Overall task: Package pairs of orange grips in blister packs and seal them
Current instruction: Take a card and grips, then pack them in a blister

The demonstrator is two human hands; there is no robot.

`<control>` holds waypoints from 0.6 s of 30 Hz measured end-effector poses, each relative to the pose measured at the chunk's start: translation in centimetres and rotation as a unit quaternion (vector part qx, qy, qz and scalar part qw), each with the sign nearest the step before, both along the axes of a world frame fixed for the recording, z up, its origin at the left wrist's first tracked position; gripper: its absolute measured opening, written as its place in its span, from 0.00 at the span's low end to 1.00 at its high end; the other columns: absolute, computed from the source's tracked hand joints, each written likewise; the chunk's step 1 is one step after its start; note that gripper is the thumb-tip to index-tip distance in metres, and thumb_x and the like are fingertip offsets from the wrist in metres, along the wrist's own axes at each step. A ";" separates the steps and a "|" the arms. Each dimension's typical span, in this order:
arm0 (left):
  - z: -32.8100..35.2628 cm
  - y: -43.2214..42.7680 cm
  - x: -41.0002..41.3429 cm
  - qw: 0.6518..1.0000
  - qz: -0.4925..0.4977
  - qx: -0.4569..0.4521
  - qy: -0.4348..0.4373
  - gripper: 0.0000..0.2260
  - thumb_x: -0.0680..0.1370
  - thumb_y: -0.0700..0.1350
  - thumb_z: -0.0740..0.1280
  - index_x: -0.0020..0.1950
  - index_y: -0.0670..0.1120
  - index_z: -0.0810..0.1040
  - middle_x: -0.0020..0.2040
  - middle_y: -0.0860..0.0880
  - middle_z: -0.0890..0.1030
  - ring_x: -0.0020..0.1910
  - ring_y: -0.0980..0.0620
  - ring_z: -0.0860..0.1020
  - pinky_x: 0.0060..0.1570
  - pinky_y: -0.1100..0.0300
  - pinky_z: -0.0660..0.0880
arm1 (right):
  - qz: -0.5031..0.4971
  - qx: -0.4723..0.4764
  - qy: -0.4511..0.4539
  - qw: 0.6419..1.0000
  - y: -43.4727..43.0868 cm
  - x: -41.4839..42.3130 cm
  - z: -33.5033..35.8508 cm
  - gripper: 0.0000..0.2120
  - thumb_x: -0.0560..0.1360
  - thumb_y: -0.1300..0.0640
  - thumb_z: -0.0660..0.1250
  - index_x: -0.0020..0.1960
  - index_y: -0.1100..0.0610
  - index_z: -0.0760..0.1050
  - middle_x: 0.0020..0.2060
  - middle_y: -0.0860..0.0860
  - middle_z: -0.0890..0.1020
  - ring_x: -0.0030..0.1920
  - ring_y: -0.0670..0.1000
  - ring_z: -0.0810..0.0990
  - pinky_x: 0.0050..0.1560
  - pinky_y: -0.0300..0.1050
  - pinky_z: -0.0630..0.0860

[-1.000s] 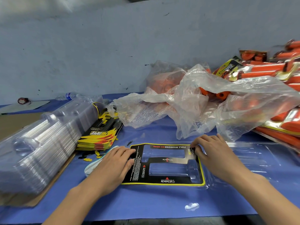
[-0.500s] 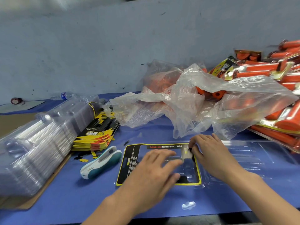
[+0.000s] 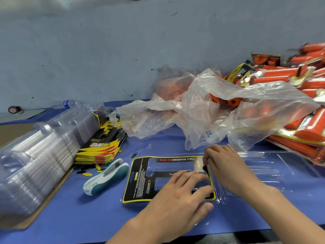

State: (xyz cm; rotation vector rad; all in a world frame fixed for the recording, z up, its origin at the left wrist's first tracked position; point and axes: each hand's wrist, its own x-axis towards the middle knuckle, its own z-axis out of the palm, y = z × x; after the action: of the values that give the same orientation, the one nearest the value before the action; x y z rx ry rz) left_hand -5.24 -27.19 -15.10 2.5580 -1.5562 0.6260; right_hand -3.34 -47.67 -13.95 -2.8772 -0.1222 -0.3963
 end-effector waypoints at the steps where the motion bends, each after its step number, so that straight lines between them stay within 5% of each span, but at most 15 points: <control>1: 0.0 0.0 0.0 1.000 0.002 -0.003 0.001 0.15 0.84 0.55 0.56 0.64 0.52 0.75 0.66 0.49 0.74 0.65 0.49 0.73 0.69 0.54 0.66 | 0.003 0.002 -0.013 1.000 0.0 0.0 0.1 0.10 0.81 0.56 0.51 0.46 0.44 0.68 0.53 0.42 0.74 0.57 0.48 0.71 0.68 0.46 0.60; 6: 1.0 1.0 0.7 0.999 0.032 -0.025 0.010 0.16 0.84 0.55 0.54 0.66 0.52 0.74 0.66 0.50 0.74 0.64 0.50 0.72 0.68 0.55 0.67 | 0.020 0.021 -0.071 0.997 0.8 -0.1 1.1 0.09 0.79 0.57 0.54 0.46 0.45 0.70 0.49 0.43 0.77 0.52 0.49 0.70 0.57 0.40 0.62; 11: 2.3 2.7 2.0 0.992 0.092 -0.075 0.053 0.17 0.84 0.55 0.52 0.68 0.52 0.73 0.68 0.51 0.72 0.66 0.51 0.69 0.67 0.58 0.62 | 0.047 0.020 -0.091 0.995 3.2 0.1 2.1 0.10 0.80 0.56 0.57 0.56 0.47 0.74 0.54 0.42 0.77 0.58 0.48 0.71 0.60 0.41 0.61; 16: 3.0 5.2 5.2 0.964 0.168 -0.171 0.117 0.22 0.82 0.59 0.49 0.69 0.53 0.72 0.67 0.55 0.71 0.67 0.56 0.66 0.68 0.59 0.62 | 0.085 0.119 -0.118 0.982 6.3 1.8 3.5 0.11 0.79 0.57 0.58 0.58 0.48 0.75 0.55 0.42 0.77 0.54 0.45 0.70 0.51 0.38 0.63; 18: 3.4 6.2 8.0 0.944 0.190 -0.231 0.142 0.17 0.83 0.54 0.54 0.68 0.51 0.73 0.64 0.54 0.72 0.65 0.55 0.68 0.67 0.61 0.63 | 0.092 0.150 -0.111 0.978 8.1 4.0 4.3 0.12 0.79 0.57 0.58 0.60 0.49 0.75 0.57 0.44 0.78 0.57 0.47 0.72 0.54 0.42 0.68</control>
State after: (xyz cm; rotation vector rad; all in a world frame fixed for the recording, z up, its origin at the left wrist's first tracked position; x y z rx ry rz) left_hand 2.78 -21.01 -11.68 2.4425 -0.7243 0.5387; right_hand 0.68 -39.60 -9.68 -2.4923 -0.3335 -0.6394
